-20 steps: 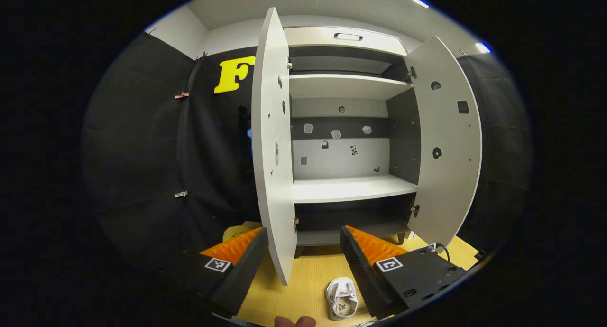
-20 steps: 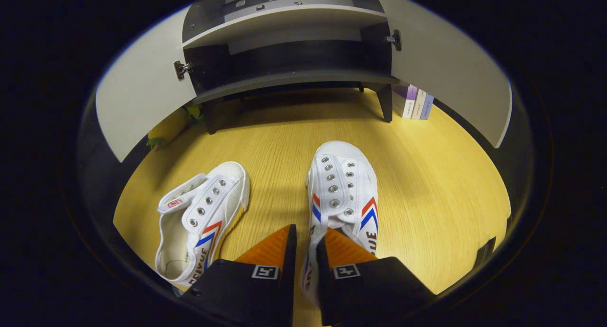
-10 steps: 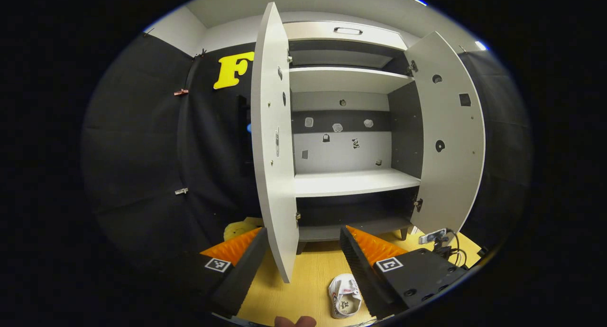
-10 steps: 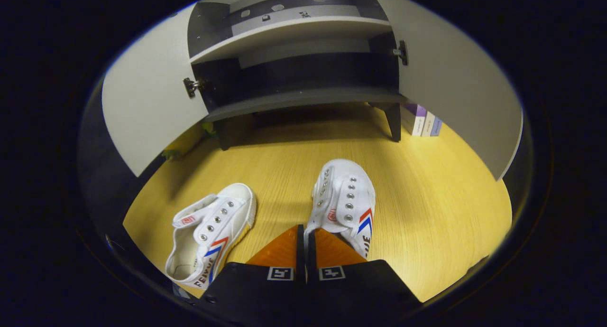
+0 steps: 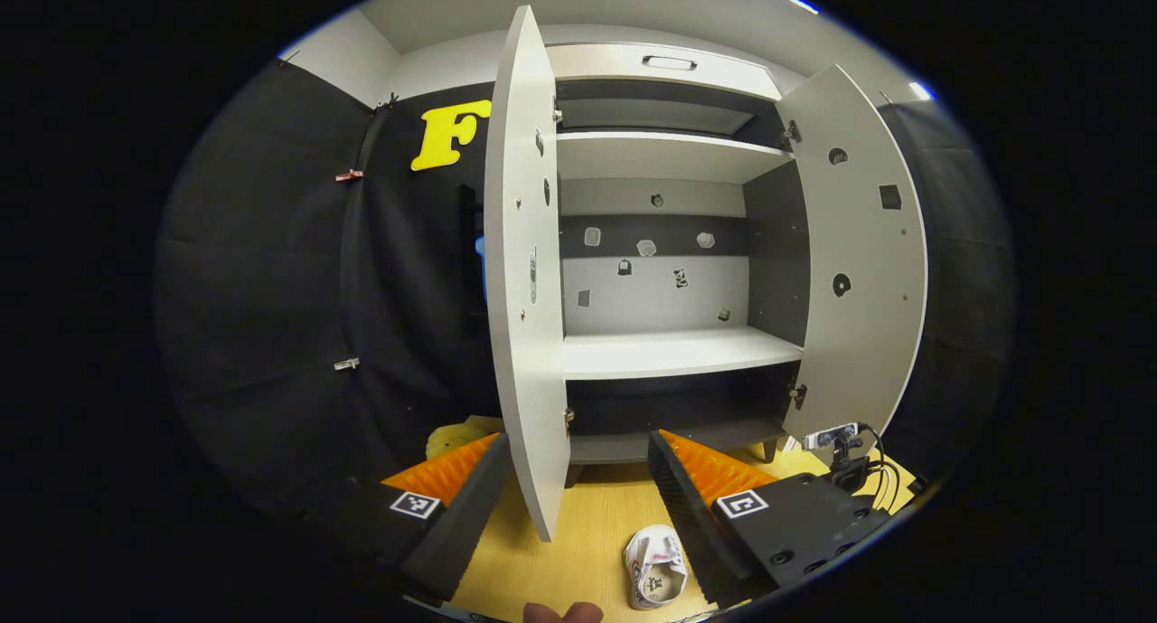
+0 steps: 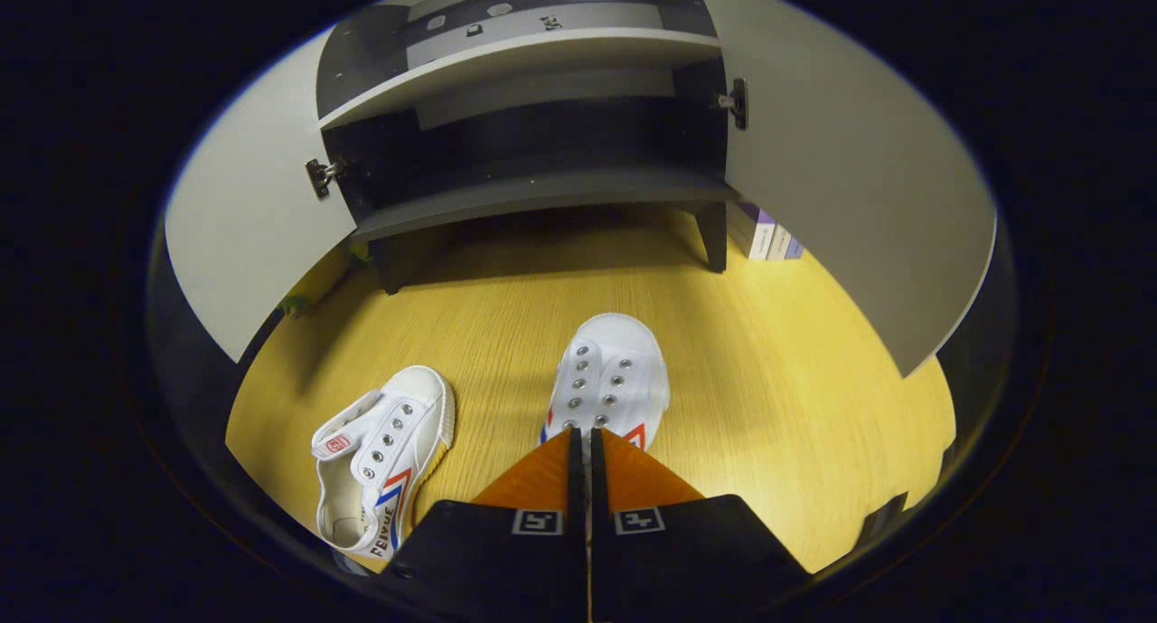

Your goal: Grab one shoe with the right hand and put it into the shoe cabinet, grab the other shoe with the left hand and put it into the shoe cabinet; then close the right door with the right hand and the left door with the left hand.

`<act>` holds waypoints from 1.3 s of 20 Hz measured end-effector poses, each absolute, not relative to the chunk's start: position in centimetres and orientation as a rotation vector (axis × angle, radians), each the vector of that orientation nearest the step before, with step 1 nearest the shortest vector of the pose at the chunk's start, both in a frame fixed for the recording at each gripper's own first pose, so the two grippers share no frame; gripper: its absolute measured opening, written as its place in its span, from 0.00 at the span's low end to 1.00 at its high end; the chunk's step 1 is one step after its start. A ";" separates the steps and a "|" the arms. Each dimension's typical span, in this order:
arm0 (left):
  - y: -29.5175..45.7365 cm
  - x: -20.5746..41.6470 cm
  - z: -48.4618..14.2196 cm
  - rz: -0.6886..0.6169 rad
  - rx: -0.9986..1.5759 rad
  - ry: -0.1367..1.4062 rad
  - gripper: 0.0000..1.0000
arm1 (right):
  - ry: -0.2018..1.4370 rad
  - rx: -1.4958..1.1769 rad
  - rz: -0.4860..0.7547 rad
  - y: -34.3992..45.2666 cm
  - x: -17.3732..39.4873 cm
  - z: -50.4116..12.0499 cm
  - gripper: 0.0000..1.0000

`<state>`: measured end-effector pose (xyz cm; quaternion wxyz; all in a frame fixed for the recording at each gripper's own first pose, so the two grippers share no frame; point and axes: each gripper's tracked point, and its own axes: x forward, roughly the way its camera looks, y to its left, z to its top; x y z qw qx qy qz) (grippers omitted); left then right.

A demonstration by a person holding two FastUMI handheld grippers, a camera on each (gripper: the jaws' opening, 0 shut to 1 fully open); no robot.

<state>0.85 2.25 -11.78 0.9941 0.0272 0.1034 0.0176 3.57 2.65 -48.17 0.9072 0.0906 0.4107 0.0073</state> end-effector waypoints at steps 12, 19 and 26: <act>3.2 1.1 -12.7 0.051 0.052 0.225 0.95 | 0.842 0.309 -0.049 3.7 6.0 -47.9 0.72; 3.9 1.8 -13.3 0.058 0.051 0.234 0.95 | 0.911 0.242 -0.181 3.9 7.7 -51.1 0.72; 4.9 1.6 -14.5 0.081 0.065 0.261 0.94 | 0.826 0.028 -0.030 3.4 6.9 -51.1 0.26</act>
